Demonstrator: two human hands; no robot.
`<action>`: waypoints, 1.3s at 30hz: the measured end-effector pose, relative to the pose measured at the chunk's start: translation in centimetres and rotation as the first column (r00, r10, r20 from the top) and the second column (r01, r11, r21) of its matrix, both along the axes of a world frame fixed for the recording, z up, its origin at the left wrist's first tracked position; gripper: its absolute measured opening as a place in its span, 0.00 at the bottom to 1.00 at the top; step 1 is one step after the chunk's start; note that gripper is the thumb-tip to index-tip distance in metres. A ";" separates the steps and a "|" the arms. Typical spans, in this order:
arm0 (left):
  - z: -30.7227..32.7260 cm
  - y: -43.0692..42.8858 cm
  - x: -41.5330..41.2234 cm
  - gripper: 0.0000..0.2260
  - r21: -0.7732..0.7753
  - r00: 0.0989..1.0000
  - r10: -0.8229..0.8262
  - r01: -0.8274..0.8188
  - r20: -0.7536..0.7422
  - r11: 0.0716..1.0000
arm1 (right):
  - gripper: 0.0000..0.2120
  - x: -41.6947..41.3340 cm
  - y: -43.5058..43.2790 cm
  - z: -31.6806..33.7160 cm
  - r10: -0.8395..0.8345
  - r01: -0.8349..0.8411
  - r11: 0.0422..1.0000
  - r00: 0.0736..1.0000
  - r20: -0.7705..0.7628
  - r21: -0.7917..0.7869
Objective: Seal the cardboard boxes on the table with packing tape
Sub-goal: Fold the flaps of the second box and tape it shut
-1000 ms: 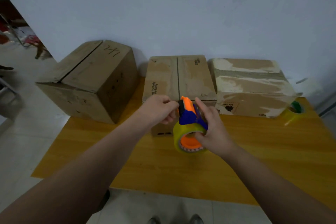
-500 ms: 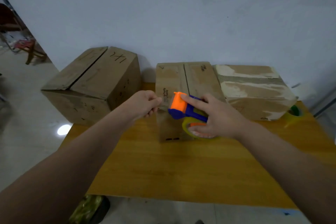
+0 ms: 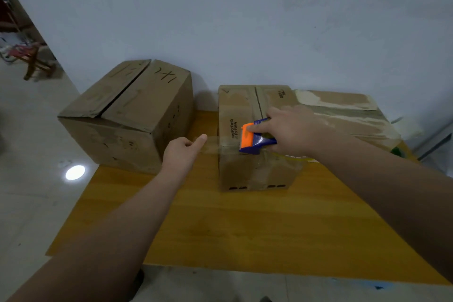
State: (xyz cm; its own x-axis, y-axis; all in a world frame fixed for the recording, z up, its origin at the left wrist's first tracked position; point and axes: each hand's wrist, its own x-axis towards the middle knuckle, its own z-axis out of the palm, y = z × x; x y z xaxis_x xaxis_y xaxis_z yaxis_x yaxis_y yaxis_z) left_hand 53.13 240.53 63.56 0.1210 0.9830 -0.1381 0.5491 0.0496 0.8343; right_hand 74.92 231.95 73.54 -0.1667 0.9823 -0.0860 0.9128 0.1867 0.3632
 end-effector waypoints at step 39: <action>-4.6 0.2 2.8 0.18 -0.806 0.929 0.227 0.112 0.294 0.582 | 0.28 -0.9 3.6 -0.7 -0.083 0.069 0.974 0.995 -0.059 -0.215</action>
